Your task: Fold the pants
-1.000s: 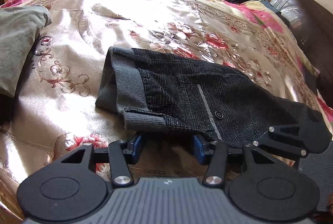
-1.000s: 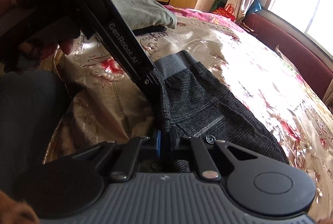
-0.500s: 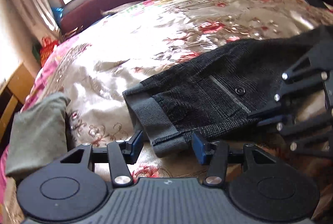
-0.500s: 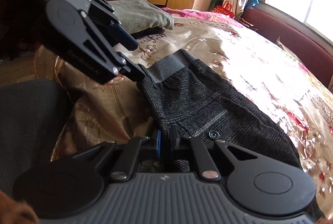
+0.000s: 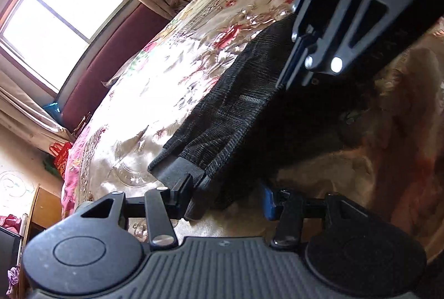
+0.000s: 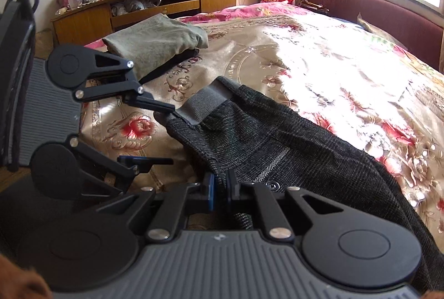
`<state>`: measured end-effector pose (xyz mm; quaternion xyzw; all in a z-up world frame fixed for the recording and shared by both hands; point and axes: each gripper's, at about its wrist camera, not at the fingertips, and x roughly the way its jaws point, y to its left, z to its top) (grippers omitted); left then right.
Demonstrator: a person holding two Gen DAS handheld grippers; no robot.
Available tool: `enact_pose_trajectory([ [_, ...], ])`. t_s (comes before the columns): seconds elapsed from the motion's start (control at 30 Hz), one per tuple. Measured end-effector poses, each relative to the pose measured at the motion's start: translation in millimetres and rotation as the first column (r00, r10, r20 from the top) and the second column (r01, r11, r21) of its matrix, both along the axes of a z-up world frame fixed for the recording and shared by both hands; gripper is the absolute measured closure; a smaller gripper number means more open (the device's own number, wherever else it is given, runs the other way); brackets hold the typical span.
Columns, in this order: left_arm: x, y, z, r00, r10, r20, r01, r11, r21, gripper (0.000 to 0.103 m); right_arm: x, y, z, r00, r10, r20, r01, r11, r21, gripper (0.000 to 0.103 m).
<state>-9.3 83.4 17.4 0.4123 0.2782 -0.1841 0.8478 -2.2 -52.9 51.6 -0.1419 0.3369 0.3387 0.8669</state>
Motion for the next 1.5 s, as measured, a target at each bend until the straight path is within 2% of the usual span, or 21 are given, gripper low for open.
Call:
enact_pose_trajectory([
  [0.07,11.7,-2.7,-2.0,1.000,-0.005,0.026,0.004,0.999,0.031,0.050,-1.1,2.0,0.3,1.000,0.018,0.006,-0.018,1.000,-0.022,0.095],
  [0.1,18.5,-3.6,-0.7,1.000,-0.027,0.015,0.027,0.999,0.041,0.061,0.0,3.0,-0.3,1.000,0.025,-0.002,-0.025,0.999,-0.029,0.096],
  [0.13,24.1,-4.7,3.4,0.999,-0.049,0.017,0.048,0.998,0.044,0.063,2.3,4.0,-0.1,0.999,0.030,-0.009,-0.031,0.999,-0.035,0.096],
  [0.2,35.4,-7.0,16.4,0.994,-0.083,0.072,0.079,0.995,0.065,0.064,11.3,5.0,7.7,1.000,0.025,0.012,-0.024,0.998,-0.053,0.097],
  [0.33,55.8,-4.1,53.5,0.970,-0.101,0.220,0.093,0.994,0.048,0.065,34.3,-1.1,56.6,0.988,-0.049,0.149,0.052,0.999,-0.017,0.097],
  [0.4,57.7,-1.1,61.0,0.951,-0.104,0.293,0.095,0.994,0.045,0.066,38.2,-2.2,77.7,0.977,-0.075,0.199,0.073,0.997,0.018,0.097],
  [0.5,54.0,5.9,34.1,0.953,-0.102,0.287,0.081,0.993,0.082,0.065,33.5,8.1,72.1,0.974,-0.063,0.219,0.061,0.998,0.017,0.097],
  [0.57,44.3,11.2,-5.5,0.967,-0.119,0.226,0.080,0.981,0.178,0.065,32.6,22.3,40.5,0.992,-0.046,0.116,0.043,0.999,0.023,0.097],
  [0.63,25.1,14.3,-43.3,0.970,-0.167,0.179,0.108,0.949,0.297,0.064,25.5,39.7,1.0,0.999,0.001,0.036,0.000,1.000,-0.030,0.097],
  [0.67,18.1,15.7,-55.7,0.970,-0.176,0.166,0.112,0.935,0.338,0.064,19.8,47.2,-20.3,1.000,0.029,-0.001,-0.029,0.998,-0.063,0.095],
  [0.7,11.6,18.7,-67.4,0.971,-0.174,0.164,0.103,0.924,0.367,0.064,15.7,52.3,-34.3,0.998,0.048,-0.035,-0.050,0.995,-0.081,0.089],
  [0.73,9.3,21.3,-71.2,0.973,-0.154,0.173,0.082,0.927,0.367,0.064,9.0,56.6,-44.4,0.998,0.056,-0.034,-0.059,0.994,-0.096,0.084],
  [0.8,13.3,25.6,-64.8,0.983,-0.082,0.164,0.025,0.946,0.323,0.063,-0.3,61.7,-46.3,0.996,0.083,0.032,-0.079,0.988,-0.131,0.084],
  [0.83,15.2,27.2,-60.9,0.984,-0.062,0.165,0.008,0.951,0.309,0.062,-0.5,61.6,-44.2,0.996,0.081,0.034,-0.076,0.989,-0.128,0.084],
  [1.0,17.7,40.5,-54.9,0.987,-0.009,0.162,-0.046,0.942,0.332,0.062,8.0,32.9,-19.0,0.999,0.011,-0.034,-0.012,1.000,-0.012,0.085],
  [1.17,20.1,59.2,-30.4,0.982,0.129,0.137,-0.158,0.960,0.229,0.062,13.2,-15.5,6.9,0.991,-0.133,-0.023,0.134,0.987,0.093,0.082],
  [1.27,18.5,59.9,-15.2,0.972,0.159,0.172,-0.193,0.960,0.204,0.062,25.9,-43.2,5.5,0.969,-0.247,-0.005,0.246,0.967,0.068,0.082],
  [1.33,22.3,52.9,-2.5,0.969,0.175,0.175,-0.200,0.971,0.135,0.062,36.7,-61.9,-2.6,0.949,-0.315,-0.024,0.316,0.946,0.065,0.081],
  [1.43,29.1,28.1,4.2,0.974,0.166,0.152,-0.171,0.985,0.020,0.062,50.2,-82.8,-21.6,0.933,-0.359,-0.029,0.360,0.930,0.070,0.081],
  [1.5,31.9,7.0,-2.3,0.983,0.137,0.124,-0.138,0.990,-0.006,0.062,63.4,-99.2,-37.5,0.895,-0.441,-0.066,0.445,0.893,0.069,0.081],
])
